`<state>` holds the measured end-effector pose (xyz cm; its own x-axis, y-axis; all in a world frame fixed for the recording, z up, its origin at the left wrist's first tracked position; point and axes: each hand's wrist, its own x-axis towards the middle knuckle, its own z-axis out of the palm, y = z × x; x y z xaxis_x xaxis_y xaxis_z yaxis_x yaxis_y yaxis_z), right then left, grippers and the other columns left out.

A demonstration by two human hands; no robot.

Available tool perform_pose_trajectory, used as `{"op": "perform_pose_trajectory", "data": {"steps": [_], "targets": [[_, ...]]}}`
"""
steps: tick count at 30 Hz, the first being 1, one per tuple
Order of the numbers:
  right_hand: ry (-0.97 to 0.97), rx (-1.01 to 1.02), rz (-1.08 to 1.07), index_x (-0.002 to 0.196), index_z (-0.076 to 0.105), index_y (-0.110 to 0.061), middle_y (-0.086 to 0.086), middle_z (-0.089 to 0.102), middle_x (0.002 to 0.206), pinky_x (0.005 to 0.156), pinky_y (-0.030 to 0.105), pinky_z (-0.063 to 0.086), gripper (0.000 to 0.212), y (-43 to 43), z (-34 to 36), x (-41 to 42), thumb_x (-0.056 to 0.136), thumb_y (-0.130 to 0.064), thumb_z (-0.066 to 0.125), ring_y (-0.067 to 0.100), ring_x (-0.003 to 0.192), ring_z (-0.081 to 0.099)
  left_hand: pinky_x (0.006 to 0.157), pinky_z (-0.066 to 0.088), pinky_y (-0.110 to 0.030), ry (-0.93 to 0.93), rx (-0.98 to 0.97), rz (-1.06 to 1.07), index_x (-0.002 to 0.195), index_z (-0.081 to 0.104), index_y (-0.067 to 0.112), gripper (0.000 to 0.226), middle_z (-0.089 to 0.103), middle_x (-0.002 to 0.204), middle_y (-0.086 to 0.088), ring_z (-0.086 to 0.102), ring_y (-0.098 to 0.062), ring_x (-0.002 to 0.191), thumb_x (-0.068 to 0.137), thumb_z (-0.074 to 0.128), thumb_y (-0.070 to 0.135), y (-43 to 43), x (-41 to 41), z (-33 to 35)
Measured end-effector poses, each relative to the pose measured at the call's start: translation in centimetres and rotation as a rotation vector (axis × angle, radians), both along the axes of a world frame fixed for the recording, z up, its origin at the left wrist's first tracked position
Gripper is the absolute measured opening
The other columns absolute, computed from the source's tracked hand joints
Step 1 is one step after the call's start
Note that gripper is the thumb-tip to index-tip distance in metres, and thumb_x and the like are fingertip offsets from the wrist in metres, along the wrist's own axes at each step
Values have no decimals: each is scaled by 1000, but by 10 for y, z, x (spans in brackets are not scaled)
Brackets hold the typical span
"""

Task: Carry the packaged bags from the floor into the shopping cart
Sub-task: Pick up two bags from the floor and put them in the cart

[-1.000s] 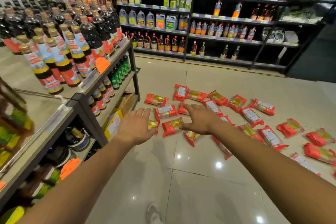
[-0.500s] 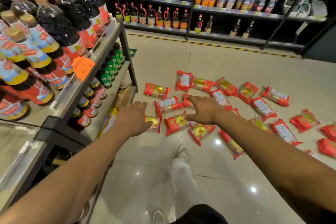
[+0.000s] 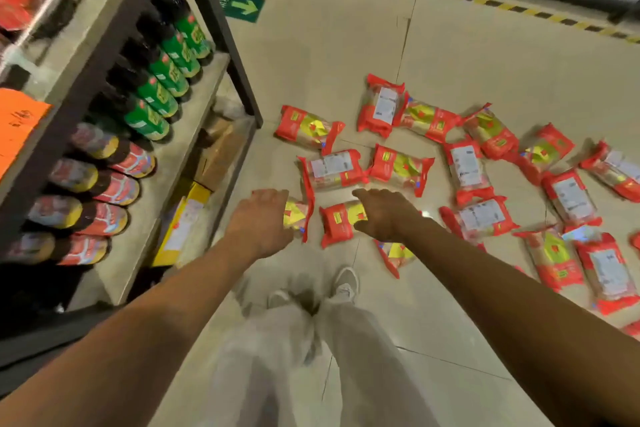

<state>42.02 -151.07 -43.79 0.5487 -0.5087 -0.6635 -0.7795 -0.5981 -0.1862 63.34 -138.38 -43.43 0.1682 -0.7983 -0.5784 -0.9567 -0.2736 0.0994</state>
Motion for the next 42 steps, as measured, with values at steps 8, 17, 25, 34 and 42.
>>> {"op": "perform_pose_trajectory", "data": {"steps": [8,17,25,34,42], "targets": [[117,41,44,158,28,-21,12,46,154,107,46,43,78,-52,-268,20,92,-41,65,36,137,47,110,36,-41,-33,130,-32,154,30,16,79,44,153,-11,46,-32,137,88,67,43,-61,47,-262],[207,30,222,160,22,-17,17,33,160,115,41,35,74,-109,-545,31,98,-40,56,34,146,36,111,40,-43,-117,235,-192,151,34,18,82,40,153,-9,43,-31,139,82,77,21,-121,78,-534],[219,101,289,145,49,-13,15,49,147,106,38,32,42,-123,-633,39,109,-31,37,32,136,42,103,41,-42,-86,274,-323,140,43,15,60,53,136,-11,52,-32,126,86,69,23,-148,92,-621],[116,-10,-1,135,39,-13,9,60,130,97,43,43,63,-126,-531,26,91,-51,61,34,122,53,83,48,-40,14,174,58,124,40,19,67,63,114,-7,59,-32,108,72,80,35,-127,90,-529],[-414,-2,-847,133,42,-17,11,66,125,87,43,51,98,-162,-233,23,59,-63,86,37,112,64,87,51,-41,262,-194,784,111,39,27,75,63,105,0,64,-29,99,61,89,50,-163,72,-259]]}}
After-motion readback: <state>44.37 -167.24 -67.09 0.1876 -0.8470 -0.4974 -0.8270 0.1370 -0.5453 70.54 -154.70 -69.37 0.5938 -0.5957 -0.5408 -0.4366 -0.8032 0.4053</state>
